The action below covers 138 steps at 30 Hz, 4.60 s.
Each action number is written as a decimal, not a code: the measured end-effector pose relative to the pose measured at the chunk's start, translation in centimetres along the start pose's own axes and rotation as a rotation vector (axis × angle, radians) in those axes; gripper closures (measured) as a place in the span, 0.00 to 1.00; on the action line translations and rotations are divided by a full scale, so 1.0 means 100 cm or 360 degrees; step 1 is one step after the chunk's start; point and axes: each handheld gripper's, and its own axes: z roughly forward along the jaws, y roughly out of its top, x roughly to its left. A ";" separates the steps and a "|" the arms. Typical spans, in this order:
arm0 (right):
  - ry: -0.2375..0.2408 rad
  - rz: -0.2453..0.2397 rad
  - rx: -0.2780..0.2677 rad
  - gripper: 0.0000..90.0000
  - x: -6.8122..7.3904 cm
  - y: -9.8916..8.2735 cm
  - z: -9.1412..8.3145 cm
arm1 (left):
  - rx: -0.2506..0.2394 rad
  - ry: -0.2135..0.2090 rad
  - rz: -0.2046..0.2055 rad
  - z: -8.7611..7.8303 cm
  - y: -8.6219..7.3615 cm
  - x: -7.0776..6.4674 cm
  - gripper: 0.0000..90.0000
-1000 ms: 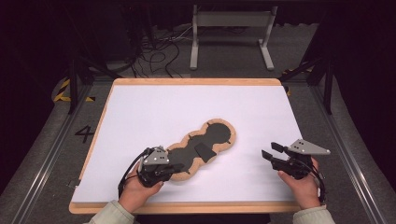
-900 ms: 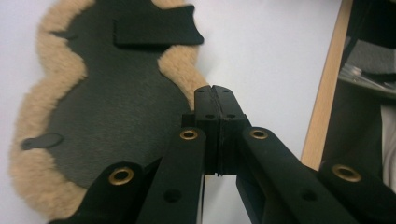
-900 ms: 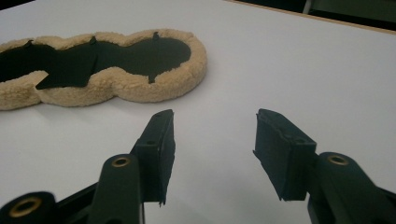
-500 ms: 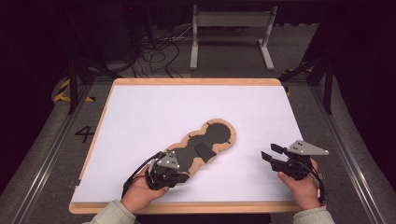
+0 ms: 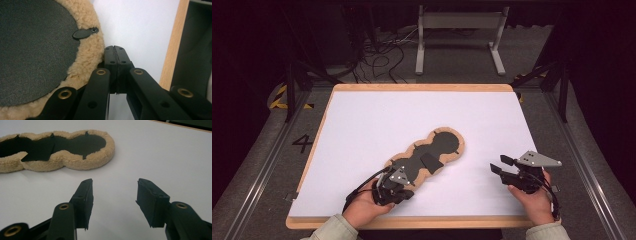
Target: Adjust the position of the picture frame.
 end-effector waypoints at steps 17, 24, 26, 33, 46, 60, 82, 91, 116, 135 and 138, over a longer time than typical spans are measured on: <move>0.0066 -0.0010 0.0046 0.62 0.002 0.001 0.002 | -0.0039 0.0128 -0.0152 -0.008 -0.009 0.022 1.00; 0.0095 -0.0045 0.0068 0.72 0.006 0.002 0.004 | -0.0086 0.0286 -0.0231 -0.010 -0.011 0.032 1.00; 0.0109 -0.0053 0.0073 0.75 0.006 0.002 0.005 | -0.0115 0.0329 -0.0253 -0.010 -0.012 0.038 1.00; 0.0130 -0.0085 0.0104 0.87 0.010 0.005 0.007 | -0.0217 0.0330 -0.0364 -0.011 -0.018 0.049 0.95; 0.0245 -0.0164 0.0290 1.00 0.017 0.045 0.034 | -0.0388 0.0347 -0.0406 -0.038 -0.037 0.047 0.73; 0.0264 -0.0205 0.0470 1.00 0.015 0.121 0.096 | -0.0523 0.0430 -0.0539 -0.059 -0.070 0.045 0.60; 0.0118 -0.0181 0.0579 1.00 0.001 0.161 0.200 | -0.0684 0.0605 -0.0631 -0.065 -0.094 0.056 0.36; 0.0034 -0.0082 0.0675 1.00 -0.004 0.146 0.233 | -0.0648 0.0566 -0.0629 -0.061 -0.092 0.055 0.34; 0.0129 -0.0149 0.0888 1.00 0.009 0.116 0.193 | -0.0645 0.0521 -0.0657 -0.058 -0.083 0.061 0.36; 0.0272 -0.0207 0.0348 0.85 0.046 0.109 0.097 | -0.0612 0.0579 -0.0492 -0.062 -0.053 0.068 0.40; 0.0309 -0.0250 0.0293 0.83 0.055 0.105 0.086 | -0.0620 0.0569 -0.0497 -0.062 -0.052 0.071 0.40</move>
